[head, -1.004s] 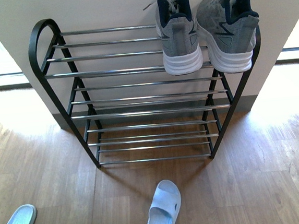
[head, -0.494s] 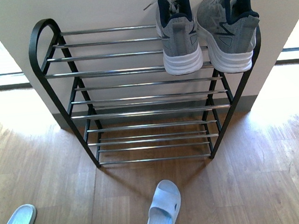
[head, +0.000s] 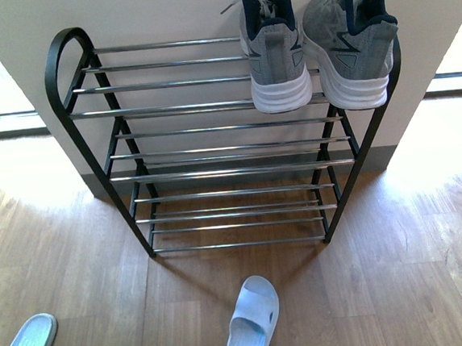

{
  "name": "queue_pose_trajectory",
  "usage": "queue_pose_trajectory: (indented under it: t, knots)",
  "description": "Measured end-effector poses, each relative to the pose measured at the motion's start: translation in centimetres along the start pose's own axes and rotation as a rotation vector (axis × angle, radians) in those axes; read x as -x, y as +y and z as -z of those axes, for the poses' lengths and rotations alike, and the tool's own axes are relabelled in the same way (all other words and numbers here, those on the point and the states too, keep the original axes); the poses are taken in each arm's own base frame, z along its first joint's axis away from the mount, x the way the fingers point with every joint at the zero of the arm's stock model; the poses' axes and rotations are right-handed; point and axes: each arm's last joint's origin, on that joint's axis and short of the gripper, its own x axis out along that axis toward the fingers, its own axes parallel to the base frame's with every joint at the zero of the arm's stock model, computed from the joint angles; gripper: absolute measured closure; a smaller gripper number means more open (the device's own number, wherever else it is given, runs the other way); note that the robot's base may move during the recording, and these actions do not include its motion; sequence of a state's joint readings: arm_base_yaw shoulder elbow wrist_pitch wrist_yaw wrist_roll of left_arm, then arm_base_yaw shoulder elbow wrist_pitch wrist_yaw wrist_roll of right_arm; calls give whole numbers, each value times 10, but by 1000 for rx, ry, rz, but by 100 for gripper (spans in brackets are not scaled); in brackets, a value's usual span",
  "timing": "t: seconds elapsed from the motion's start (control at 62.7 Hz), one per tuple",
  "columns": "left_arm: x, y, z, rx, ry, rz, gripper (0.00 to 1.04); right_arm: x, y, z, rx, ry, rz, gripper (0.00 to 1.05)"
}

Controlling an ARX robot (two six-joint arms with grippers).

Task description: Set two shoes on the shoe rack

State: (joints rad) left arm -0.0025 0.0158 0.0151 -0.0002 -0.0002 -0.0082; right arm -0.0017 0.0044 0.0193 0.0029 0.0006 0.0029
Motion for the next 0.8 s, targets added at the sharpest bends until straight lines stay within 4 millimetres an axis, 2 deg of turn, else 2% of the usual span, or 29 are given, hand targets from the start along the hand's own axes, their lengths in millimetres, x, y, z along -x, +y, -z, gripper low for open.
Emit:
queue_pose_trajectory:
  t: [0.175,0.239,0.797]
  knots:
    - [0,0,0,-2,0,0,8,0,0,0,0,0,0,9]
    - [0,0,0,-2,0,0,10,0,0,0,0,0,0,9]
    - [0,0,0,-2,0,-3,9,0,0,0,0,1,-4,9]
